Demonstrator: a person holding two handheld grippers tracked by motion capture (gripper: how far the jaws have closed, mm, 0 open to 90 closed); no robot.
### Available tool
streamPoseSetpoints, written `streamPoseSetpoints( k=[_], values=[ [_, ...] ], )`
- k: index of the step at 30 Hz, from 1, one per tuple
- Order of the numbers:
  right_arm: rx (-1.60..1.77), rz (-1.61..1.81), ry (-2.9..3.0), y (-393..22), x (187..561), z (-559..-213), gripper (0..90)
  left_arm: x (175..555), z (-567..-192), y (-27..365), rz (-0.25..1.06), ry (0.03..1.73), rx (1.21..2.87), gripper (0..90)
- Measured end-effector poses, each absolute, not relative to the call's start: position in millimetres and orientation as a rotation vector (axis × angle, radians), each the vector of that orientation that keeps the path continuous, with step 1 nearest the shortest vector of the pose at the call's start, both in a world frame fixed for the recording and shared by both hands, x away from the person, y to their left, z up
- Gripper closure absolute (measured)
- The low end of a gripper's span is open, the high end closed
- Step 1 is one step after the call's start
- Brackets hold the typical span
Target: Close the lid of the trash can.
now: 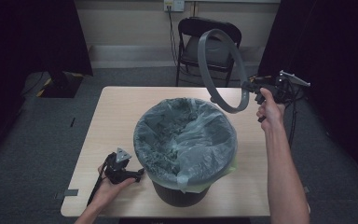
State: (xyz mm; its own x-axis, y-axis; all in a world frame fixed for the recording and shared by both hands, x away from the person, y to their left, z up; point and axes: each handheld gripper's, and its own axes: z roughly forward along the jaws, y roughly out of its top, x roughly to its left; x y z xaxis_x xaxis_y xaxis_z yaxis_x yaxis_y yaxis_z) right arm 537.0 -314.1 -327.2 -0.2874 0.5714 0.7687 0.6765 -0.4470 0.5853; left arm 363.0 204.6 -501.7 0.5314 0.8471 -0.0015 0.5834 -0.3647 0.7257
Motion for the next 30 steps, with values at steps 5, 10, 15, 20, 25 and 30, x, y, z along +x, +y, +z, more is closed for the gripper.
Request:
streamPoseSetpoints(
  k=[5, 10, 15, 20, 25, 30],
  values=[
    [-1.722, -1.867, -1.633, -305.7, 528.2, -313.9, 80.0, 363.1, -501.6, 204.6, 0.494, 1.154, 2.086, 8.5],
    [-1.634, -1.850, -1.718, -290.8, 514.7, -305.0, 80.0, 363.0, -501.6, 204.6, 0.495, 1.155, 2.087, 8.5],
    [-1.556, -1.862, -1.768, -278.6, 503.9, -296.4, 79.9, 363.0, -501.7, 204.7, 0.495, 1.155, 2.086, 8.5],
    [-1.477, -1.854, -1.833, -265.9, 491.8, -290.2, 79.7, 363.0, -501.7, 204.6, 0.494, 1.155, 2.086, 8.5],
    [-1.425, -1.860, -1.861, -257.7, 482.1, -288.0, 79.7, 363.0, -501.7, 204.6, 0.495, 1.155, 2.086, 8.5],
    [-1.374, -1.868, -1.909, -250.3, 471.2, -281.7, 79.7, 363.0, -501.7, 204.6, 0.495, 1.155, 2.086, 8.5]
  ],
)
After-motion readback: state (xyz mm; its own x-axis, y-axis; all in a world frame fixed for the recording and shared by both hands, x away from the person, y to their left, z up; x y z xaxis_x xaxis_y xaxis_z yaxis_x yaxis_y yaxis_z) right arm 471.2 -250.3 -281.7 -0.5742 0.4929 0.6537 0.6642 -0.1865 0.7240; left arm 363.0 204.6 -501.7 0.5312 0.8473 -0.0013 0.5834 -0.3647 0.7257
